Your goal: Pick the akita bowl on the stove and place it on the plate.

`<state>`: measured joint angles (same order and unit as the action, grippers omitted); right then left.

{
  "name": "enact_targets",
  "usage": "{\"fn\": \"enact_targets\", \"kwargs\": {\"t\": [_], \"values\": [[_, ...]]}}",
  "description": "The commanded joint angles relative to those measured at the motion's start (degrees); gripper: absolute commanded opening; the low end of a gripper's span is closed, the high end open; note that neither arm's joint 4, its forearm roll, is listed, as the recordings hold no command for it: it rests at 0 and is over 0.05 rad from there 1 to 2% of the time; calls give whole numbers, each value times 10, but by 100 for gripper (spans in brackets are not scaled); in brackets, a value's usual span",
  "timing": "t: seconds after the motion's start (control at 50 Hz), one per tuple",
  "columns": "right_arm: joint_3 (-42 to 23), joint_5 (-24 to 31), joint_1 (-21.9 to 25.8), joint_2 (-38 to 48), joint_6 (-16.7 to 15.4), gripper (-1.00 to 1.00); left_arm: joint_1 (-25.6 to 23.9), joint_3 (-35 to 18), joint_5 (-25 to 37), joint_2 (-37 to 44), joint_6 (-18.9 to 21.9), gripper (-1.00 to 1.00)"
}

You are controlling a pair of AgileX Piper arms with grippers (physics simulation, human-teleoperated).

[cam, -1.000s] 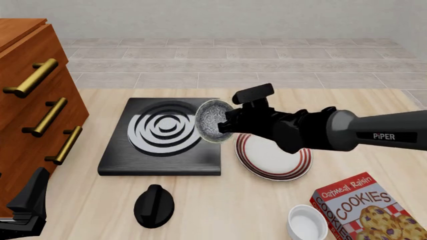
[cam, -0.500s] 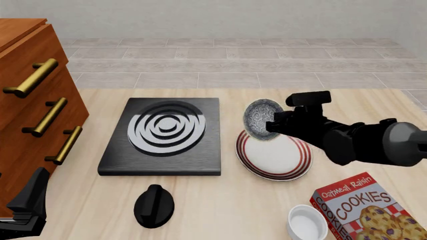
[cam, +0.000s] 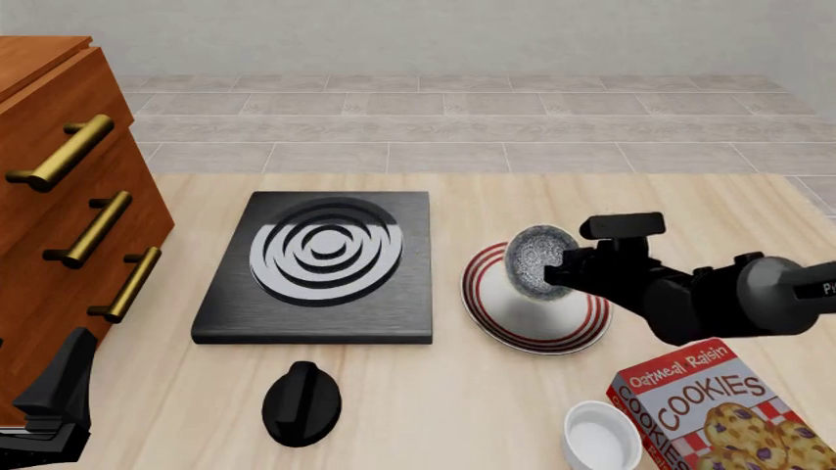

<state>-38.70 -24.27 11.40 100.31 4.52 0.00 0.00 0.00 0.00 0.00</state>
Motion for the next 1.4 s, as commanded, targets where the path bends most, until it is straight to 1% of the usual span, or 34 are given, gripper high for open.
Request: {"fn": "enact_targets", "kwargs": {"t": [0.02, 0.1, 0.26, 0.58, 0.6, 0.76, 0.8, 0.94, 1.08, 1.3, 1.34, 1.36, 1.4], "values": [[4, -30, -9, 39, 12, -100, 0, 0, 0, 0, 0, 100], [1, -33, -9, 47, 9, -100, 0, 0, 0, 0, 0, 100], [-12, -16, 4, 58, 0, -100, 0, 0, 0, 0, 0, 100], [-17, -15, -2, 65, -7, -100, 0, 0, 0, 0, 0, 100], [-18, -14, -3, 65, -9, 100, 0, 0, 0, 0, 0, 100], [-16, -16, -9, 59, -16, 100, 0, 0, 0, 0, 0, 100], [-18, -14, -17, 55, -19, 100, 0, 0, 0, 0, 0, 100], [-15, -7, -18, 36, -22, 100, 0, 0, 0, 0, 0, 100], [-10, 5, -30, -13, -30, 100, 0, 0, 0, 0, 0, 100], [-4, 36, -21, -77, -39, 100, 0, 0, 0, 0, 0, 100], [6, 28, -24, -100, -45, 100, 0, 0, 0, 0, 0, 100], [13, 25, -24, -116, -40, 100, 0, 0, 0, 0, 0, 100], [20, 28, -19, -125, -42, 100, 0, 0, 0, 0, 0, 100]]}}
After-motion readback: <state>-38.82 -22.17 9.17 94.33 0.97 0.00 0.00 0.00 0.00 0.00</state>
